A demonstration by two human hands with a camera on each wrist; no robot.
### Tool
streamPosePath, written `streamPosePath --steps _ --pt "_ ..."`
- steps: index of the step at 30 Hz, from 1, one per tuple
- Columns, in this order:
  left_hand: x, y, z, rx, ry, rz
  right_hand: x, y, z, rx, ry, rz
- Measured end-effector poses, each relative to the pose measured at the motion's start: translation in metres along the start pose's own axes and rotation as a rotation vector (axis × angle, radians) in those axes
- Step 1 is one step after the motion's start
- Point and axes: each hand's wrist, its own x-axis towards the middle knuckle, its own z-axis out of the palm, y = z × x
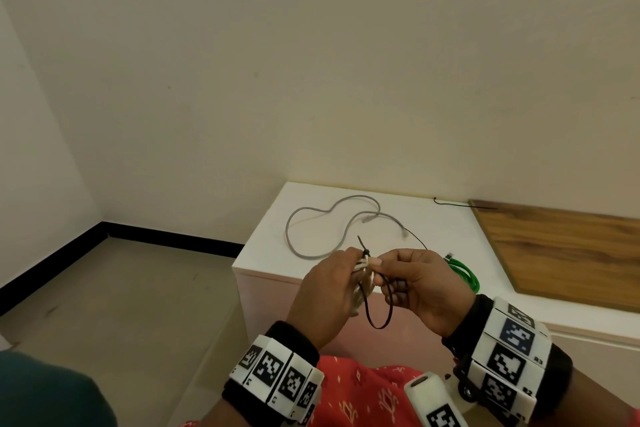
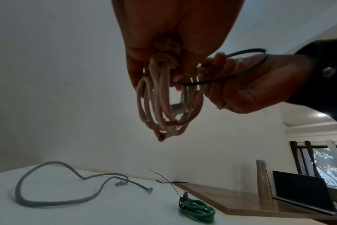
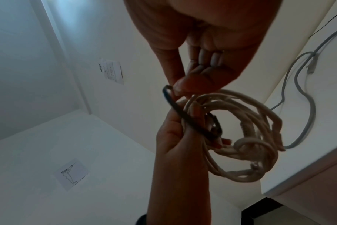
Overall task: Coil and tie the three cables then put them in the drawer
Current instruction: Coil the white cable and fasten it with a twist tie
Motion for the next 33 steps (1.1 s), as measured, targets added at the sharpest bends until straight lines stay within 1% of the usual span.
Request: streamPosePath --steps 4,7,9,12,15,19,24,26,30,31,33 --pt "0.002 -0.003 0.0 0.168 0.021 0.113 0.002 0.005 0.0 0.022 0.033 -0.006" --pt "0.004 -0.005 -0.001 0.281 -0.007 0.142 0.005 0.006 -0.002 0.055 0.029 -0.016" --pt "0.003 -0.006 0.001 0.3 -0.032 0.159 0.007 0.004 -0.006 0.085 0.018 -0.019" --pt "0.0 -0.005 0.002 0.257 -0.035 0.15 0.007 0.004 -0.007 0.043 -0.037 0.035" --pt "-0.001 -0.005 0.004 0.208 -0.035 0.149 0.008 0.008 -0.007 -0.047 -0.015 0.054" --pt "-0.001 -0.004 0.01 0.177 -0.056 0.152 0.013 0.007 -0.011 -0.093 0.062 0.006" --pt "-0.007 -0.001 0.018 0.117 -0.137 0.104 0.016 0.003 -0.019 -0.071 0.087 -0.05" --pt "-0.007 -0.002 0.02 0.084 -0.144 0.07 0.016 0.003 -0.02 -0.103 0.062 -0.048" --pt "-0.007 -0.006 0.019 0.001 -0.124 0.011 0.016 0.006 -0.02 -0.132 -0.056 -0.022" --pt "-0.007 -0.006 0.018 -0.007 -0.126 0.004 0.016 0.006 -0.019 -0.136 -0.063 -0.038" --pt "-0.009 -0.005 0.019 -0.022 -0.138 -0.001 0.017 0.007 -0.019 -0.133 -0.026 -0.09"
